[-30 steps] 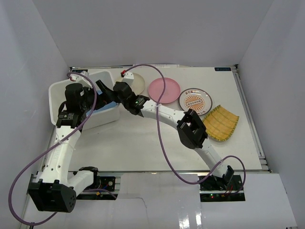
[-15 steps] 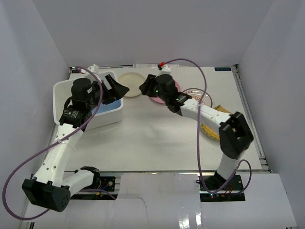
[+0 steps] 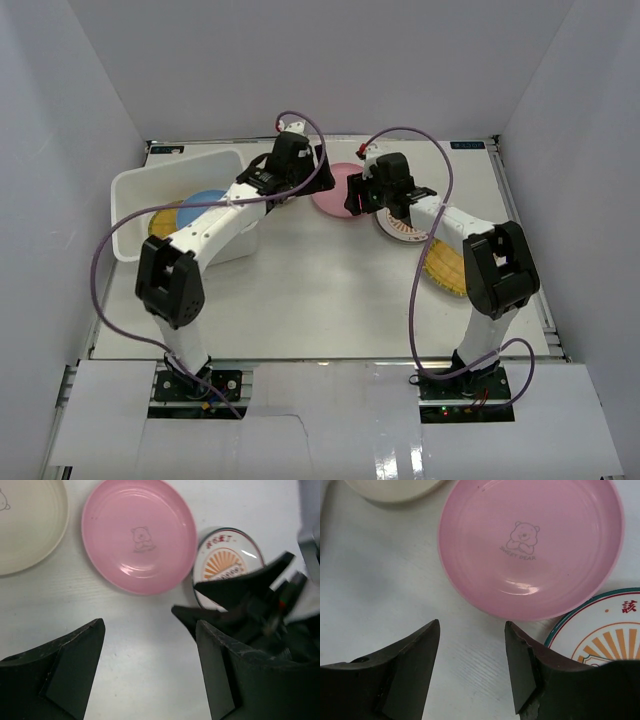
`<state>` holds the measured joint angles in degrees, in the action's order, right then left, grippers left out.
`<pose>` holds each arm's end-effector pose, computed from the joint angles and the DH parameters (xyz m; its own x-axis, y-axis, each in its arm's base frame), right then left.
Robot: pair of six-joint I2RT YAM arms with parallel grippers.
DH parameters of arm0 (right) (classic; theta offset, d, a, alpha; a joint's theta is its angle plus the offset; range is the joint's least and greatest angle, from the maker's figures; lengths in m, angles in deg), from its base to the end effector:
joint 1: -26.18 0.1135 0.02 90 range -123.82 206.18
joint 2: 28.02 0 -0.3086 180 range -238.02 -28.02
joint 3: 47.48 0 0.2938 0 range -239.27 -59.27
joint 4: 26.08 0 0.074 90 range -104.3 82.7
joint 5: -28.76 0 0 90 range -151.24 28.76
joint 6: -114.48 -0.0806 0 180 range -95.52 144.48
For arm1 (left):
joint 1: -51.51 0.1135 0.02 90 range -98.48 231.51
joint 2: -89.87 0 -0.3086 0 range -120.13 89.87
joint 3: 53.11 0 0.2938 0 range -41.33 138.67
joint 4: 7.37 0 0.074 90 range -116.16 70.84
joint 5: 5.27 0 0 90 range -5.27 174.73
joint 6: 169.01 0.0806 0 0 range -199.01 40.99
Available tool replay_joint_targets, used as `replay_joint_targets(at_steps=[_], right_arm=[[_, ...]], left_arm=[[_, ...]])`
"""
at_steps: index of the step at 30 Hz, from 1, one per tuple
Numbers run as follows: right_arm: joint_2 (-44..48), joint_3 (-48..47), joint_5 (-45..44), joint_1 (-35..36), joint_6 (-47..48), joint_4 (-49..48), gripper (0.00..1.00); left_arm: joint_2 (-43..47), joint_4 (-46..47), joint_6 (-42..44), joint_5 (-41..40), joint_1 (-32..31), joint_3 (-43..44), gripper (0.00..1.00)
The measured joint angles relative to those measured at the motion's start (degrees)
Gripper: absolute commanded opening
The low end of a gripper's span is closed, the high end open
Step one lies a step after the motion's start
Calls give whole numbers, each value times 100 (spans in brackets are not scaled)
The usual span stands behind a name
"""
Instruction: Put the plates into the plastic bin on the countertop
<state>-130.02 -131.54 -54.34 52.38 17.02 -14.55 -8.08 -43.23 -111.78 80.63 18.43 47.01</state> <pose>0.4423 0.2285 0.2491 -0.5068 -0.1057 -0.8556 -0.4703 0.8656 0.1716 0.4093 -0.2597 0.3446 -0.6585 -0.2154 -0.7211 0.1643 0.8939 -0.4170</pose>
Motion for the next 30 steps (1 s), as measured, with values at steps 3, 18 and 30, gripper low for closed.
replay_joint_targets(at_steps=[3, 18, 30], right_arm=[[-273, -68, 125, 15, 529, 164, 62], [-638, -393, -9, -1032, 446, 96, 62], [-2133, -1818, 291, -1320, 0, 203, 60]], left_arm=[[-929, -240, 39, -273, 37, 678, 82], [-3486, -1069, 111, -944, 522, 3239, 74], [-4656, -1143, 601, -1388, 525, 4118, 64]])
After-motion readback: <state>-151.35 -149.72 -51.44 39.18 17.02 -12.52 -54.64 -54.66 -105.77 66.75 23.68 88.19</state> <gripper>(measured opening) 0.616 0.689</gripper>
